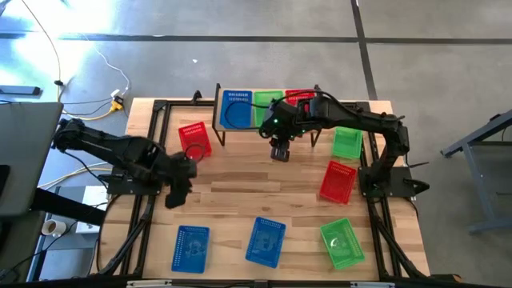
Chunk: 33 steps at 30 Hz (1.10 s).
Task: Stack baskets on shelf by color
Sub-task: Stack the left blue bin on top of the other blue bin on the shelf
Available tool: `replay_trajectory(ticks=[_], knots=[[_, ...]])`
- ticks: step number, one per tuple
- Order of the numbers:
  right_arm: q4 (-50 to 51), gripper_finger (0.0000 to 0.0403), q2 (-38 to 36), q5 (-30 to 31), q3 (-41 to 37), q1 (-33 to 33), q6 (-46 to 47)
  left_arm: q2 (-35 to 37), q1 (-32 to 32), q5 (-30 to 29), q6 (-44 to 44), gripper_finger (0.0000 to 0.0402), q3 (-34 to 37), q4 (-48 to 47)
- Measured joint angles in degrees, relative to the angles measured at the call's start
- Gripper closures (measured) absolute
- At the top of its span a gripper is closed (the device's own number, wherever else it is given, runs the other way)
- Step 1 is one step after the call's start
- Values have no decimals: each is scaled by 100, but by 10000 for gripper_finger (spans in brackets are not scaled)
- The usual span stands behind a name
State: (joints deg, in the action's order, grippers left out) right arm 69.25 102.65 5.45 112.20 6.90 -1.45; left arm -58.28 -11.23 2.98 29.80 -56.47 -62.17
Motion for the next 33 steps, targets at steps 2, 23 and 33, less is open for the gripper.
replay_trajectory(ticks=[2, 23, 33], knots=[[0, 257, 0, 2, 0, -61, 0, 0, -296, -2, 151, 319, 80, 111], [13, 257, 0, 9, -15, -248, 15, -1357, -1820, 166, 1270, 319, 711, 1342], [15, 257, 0, 9, -20, -248, 15, -1845, -1820, 287, 1403, 298, 711, 1769]])
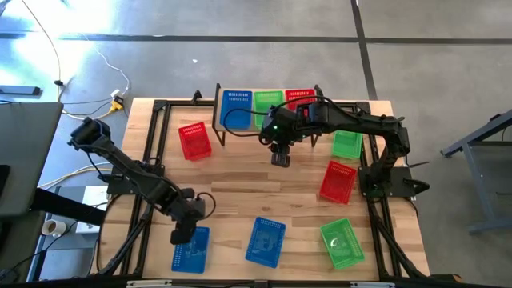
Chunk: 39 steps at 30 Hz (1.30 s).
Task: Stack baskets on shelf by color
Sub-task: Stack the left blue bin on top of the other blue bin on the shelf
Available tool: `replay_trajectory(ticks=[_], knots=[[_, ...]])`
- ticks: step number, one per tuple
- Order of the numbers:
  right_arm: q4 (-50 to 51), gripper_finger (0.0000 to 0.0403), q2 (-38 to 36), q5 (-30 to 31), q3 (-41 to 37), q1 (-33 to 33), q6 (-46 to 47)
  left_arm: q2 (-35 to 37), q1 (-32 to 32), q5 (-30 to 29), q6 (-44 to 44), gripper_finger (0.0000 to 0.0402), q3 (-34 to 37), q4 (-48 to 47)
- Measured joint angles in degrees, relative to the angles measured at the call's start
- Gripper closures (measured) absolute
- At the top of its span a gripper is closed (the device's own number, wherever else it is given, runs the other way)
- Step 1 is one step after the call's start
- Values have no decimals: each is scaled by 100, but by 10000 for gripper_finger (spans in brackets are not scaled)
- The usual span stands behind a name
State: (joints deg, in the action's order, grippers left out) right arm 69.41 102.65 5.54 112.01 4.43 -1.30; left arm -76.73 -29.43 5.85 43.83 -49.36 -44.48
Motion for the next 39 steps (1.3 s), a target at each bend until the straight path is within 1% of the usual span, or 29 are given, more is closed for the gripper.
replay_trajectory(ticks=[10, 18, 20, 22, 26, 29, 30, 35, 39], knots=[[4, 257, 2, 2, 0, 0, 2, -481, -37, 142, -185, 246, -4, 224], [13, 257, 2, 2, 0, 0, 2, -1107, -37, 246, -125, 242, -2, 216], [26, 257, 2, -4, 0, 0, 4, -1195, -37, 251, -56, 251, -2, 209], [24, 257, 2, -41, 0, 0, 60, -1236, -37, 253, 9, 272, -27, 211], [24, 257, 2, -209, 0, -9, 135, -1243, -37, 243, 113, 336, -91, 219], [23, 257, 2, -219, 0, -58, 135, -1243, -37, 180, 123, 386, -143, 187], [21, 257, 2, -216, 0, -82, 135, -1243, -35, 135, 132, 393, -164, 196], [20, 257, 2, -216, 0, -194, 135, -1238, 77, 116, 74, 395, -283, 131], [17, 257, 2, -214, 0, -278, 135, -1097, 240, 11, -152, 397, -463, -138]])
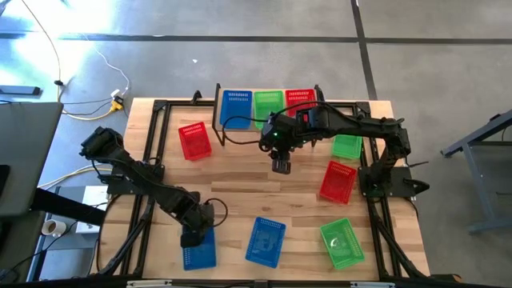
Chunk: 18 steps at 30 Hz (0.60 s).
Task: Stack baskets on shelf by color
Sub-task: Stack the left blue bin on top of the other blue bin on the shelf
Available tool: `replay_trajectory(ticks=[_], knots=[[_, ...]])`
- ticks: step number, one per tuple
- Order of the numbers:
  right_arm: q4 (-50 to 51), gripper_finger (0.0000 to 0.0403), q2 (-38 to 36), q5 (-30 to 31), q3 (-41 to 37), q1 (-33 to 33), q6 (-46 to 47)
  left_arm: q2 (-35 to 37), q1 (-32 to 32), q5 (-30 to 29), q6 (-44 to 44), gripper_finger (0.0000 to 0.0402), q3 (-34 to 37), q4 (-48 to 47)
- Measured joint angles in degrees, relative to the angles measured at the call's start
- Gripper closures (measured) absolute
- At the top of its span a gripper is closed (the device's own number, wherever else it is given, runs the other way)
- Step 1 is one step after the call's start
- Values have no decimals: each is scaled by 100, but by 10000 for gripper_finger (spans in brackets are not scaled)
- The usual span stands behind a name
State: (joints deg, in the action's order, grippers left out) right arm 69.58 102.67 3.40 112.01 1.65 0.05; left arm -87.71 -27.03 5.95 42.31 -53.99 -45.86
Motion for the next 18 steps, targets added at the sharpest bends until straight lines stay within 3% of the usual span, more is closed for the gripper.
replay_trajectory(ticks=[9, 18], knots=[[-39, 257, 0, 0, 0, -249, 272, 682, 597, -684, -73, 400, -246, -530], [-326, 257, 0, 2, -2, -446, 1186, 1192, 1273, -2043, -59, 400, -665, -1061]])
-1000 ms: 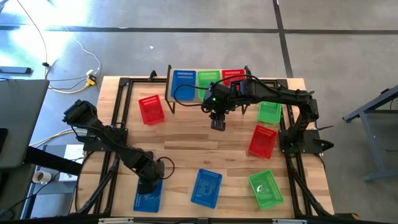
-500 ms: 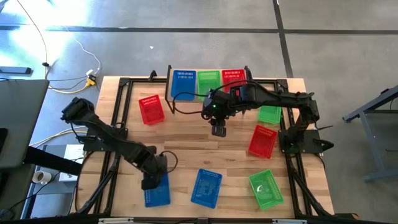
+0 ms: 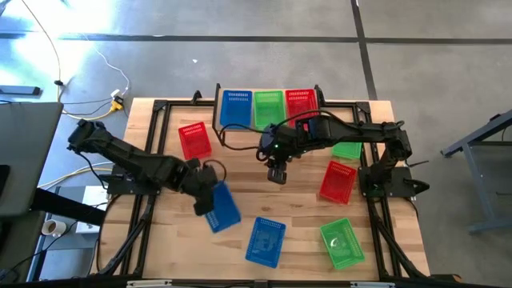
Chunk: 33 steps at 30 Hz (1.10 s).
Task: Stack baskets on shelf by color
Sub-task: Stack the left blue bin on top of the other blue bin on the shelf
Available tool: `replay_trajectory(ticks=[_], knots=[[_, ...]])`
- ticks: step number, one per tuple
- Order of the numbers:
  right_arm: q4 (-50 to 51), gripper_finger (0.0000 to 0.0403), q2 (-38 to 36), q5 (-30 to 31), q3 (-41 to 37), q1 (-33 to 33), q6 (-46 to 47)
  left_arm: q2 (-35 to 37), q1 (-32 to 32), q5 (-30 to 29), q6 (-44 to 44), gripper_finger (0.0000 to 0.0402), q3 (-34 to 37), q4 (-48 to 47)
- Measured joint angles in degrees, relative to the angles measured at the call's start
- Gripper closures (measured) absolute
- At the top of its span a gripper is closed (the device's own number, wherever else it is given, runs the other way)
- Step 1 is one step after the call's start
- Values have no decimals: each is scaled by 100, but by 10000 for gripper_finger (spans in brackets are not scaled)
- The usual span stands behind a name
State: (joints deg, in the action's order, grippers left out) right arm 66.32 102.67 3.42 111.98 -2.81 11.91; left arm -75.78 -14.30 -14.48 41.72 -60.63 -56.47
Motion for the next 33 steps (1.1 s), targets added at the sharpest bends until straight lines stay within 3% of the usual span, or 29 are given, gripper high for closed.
replay_trajectory(ticks=[8, 13, 22, 33], knots=[[-796, 257, 0, 3, 0, -24, 373, 15, 559, -667, -523, 401, -477, -92], [-1201, 257, 0, 377, 0, -9, 437, 15, 944, -1184, -752, 401, -760, -143], [-1565, 257, 0, 897, 0, 77, -156, 13, 1520, -1961, -1448, 401, -1235, -117], [-1617, 257, 0, 726, 0, 357, -812, 13, 1930, -2520, -2487, 401, -1638, -22]])
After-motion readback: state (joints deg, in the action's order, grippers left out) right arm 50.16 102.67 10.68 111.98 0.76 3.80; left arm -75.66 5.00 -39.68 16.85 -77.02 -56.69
